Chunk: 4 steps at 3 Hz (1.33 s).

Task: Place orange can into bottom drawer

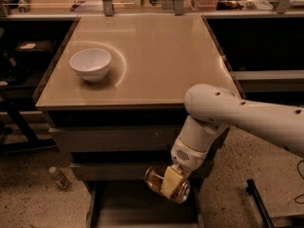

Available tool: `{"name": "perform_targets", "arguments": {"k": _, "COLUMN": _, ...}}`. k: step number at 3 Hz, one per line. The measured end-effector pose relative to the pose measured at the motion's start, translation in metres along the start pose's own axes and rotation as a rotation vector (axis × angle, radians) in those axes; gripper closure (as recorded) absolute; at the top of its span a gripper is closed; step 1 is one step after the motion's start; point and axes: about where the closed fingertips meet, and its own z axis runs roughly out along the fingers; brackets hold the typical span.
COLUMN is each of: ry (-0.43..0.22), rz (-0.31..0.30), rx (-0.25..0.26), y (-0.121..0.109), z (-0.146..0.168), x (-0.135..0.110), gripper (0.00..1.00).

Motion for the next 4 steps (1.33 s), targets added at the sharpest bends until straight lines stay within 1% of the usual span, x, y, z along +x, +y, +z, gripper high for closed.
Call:
{"name": "perform_targets", "arguments": {"k": 1, "ry": 0.0, "rz": 0.001, "rx": 0.002, "y": 0.0, "z": 0.001, "x": 0.0, "gripper": 1.0}}
{"name": "perform_targets", "arguments": {"k": 2, "ry": -0.05, "rz": 0.068, "rx": -0.035, "y": -0.006, "z": 0.029, "x": 0.003, "gripper": 1.0}}
{"name": "perform_targets", "arguments": {"k": 3, "ry": -0.144, "rz": 0.207, "rx": -0.099, "y": -0.025, "z": 0.079, "x": 0.013, "gripper": 1.0}}
{"name": "perform_targets", "arguments": {"k": 4, "ry": -0.191, "rz": 0.301, "rx": -0.158, "y": -0.04, "z": 0.127, "x": 0.014, "gripper": 1.0}}
